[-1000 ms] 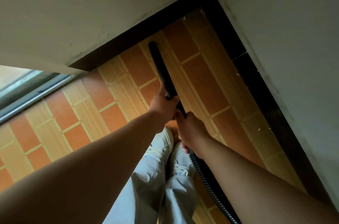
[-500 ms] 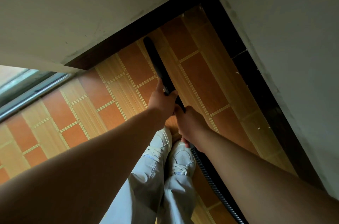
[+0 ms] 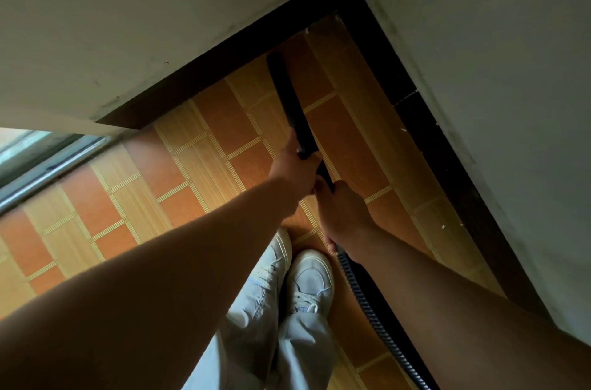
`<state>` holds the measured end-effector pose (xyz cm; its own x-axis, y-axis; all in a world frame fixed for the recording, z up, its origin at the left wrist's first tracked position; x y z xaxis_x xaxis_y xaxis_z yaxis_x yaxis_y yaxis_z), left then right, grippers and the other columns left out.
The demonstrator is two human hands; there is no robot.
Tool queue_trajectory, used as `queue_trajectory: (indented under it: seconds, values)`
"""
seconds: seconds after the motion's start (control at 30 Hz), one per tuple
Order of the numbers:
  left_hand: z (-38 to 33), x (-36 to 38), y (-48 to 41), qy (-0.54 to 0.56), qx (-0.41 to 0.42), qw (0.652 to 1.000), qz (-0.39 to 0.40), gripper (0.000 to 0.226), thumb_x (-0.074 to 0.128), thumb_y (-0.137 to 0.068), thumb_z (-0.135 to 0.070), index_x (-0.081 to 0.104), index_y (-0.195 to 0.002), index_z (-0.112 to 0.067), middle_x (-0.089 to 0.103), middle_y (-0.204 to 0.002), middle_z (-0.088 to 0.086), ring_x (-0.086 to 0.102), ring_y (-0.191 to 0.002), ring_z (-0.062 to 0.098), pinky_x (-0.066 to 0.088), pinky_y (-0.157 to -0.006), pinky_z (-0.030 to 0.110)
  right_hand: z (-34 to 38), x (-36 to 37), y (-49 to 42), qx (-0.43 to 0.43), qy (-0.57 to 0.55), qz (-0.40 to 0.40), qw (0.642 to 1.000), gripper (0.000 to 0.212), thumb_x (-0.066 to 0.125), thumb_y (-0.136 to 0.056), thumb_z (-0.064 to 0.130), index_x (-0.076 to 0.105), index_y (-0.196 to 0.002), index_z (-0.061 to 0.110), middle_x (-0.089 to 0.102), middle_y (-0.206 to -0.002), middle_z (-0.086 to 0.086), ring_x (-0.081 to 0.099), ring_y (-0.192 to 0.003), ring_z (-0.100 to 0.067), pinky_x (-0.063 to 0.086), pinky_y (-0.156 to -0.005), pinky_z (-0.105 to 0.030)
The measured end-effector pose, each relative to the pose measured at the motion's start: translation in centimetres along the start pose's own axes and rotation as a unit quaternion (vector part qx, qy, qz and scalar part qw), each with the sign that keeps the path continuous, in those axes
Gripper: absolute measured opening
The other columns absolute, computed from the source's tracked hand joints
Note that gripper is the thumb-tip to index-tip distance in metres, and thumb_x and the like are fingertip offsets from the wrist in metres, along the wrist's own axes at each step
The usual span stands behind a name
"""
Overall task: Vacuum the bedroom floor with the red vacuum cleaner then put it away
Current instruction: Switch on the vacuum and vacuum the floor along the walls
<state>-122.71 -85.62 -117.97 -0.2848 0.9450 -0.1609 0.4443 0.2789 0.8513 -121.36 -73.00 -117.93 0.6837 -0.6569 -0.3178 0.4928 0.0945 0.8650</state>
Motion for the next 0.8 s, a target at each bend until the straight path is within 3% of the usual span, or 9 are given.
queue_trajectory:
  seconds: [0.13, 0.33, 0.47, 0.57, 0.8]
  values:
    - [-0.4, 0.1, 0.1, -0.005, -0.016, 0.999, 0.027, 0.079, 0.059, -0.101, -0.01, 0.018, -0.158, -0.046, 0.064, -0.13, 0.007, 0.069, -0.088, 0.014, 0.061, -0.059, 0.029, -0.4, 0.5, 0.6, 0.022, -0.065, 0.011, 0.998, 0.056, 0.034, -0.103, 0.062, 0.054, -0.106, 0.009, 0.061, -0.069, -0.011, 0.053, -0.035, -0.016, 0.044, -0.043, -0.027]
    - [0.3, 1.8, 0.4, -0.035, -0.019, 0.998, 0.052, 0.08, 0.06, -0.101, -0.012, 0.016, -0.158, -0.047, 0.064, -0.13, 0.006, 0.07, -0.09, 0.015, 0.063, -0.065, 0.033, -2.6, 0.4, 0.9, 0.033, -0.086, -0.015, 0.996, 0.059, 0.036, -0.096, 0.072, 0.055, -0.101, 0.017, 0.066, -0.078, -0.009, 0.059, -0.051, -0.019, 0.051, -0.054, -0.035]
    - [-1.5, 2.5, -0.8, -0.024, 0.01, 0.998, 0.06, 0.074, 0.057, -0.101, -0.007, 0.025, -0.155, -0.047, 0.065, -0.124, 0.007, 0.07, -0.09, 0.018, 0.064, -0.068, 0.038, -1.3, -0.9, -0.3, 0.039, -0.103, -0.008, 0.994, 0.057, 0.039, -0.102, 0.062, 0.054, -0.108, 0.008, 0.061, -0.067, -0.01, 0.052, -0.036, -0.016, 0.044, -0.043, -0.028]
    - [-2.9, 2.7, -1.5, -0.027, 0.013, 0.998, 0.056, 0.075, 0.059, -0.101, -0.008, 0.026, -0.153, -0.05, 0.067, -0.119, 0.008, 0.071, -0.094, 0.022, 0.064, -0.075, 0.045, -0.2, -1.5, -1.1, 0.048, -0.129, 0.011, 0.99, 0.058, 0.041, -0.102, 0.06, 0.055, -0.112, 0.005, 0.058, -0.061, -0.008, 0.05, -0.037, -0.017, 0.045, -0.047, -0.03]
    - [-1.7, 2.4, -0.3, -0.033, 0.005, 0.997, 0.065, 0.073, 0.06, -0.1, -0.008, 0.029, -0.153, -0.048, 0.068, -0.113, 0.007, 0.071, -0.09, 0.02, 0.064, -0.071, 0.041, -1.0, -0.9, 0.5, 0.041, -0.122, 0.019, 0.991, 0.059, 0.037, -0.102, 0.064, 0.054, -0.111, 0.008, 0.058, -0.061, -0.008, 0.049, -0.034, -0.015, 0.042, -0.042, -0.026]
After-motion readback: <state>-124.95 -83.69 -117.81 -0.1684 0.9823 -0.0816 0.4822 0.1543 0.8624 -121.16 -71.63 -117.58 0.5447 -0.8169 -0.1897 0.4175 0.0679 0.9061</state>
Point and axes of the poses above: each hand's wrist, its own y-axis away from the middle knuckle, its own x-axis out of the palm, z = x × y, the point moved 6 cm from there along -y, towards the middle knuckle
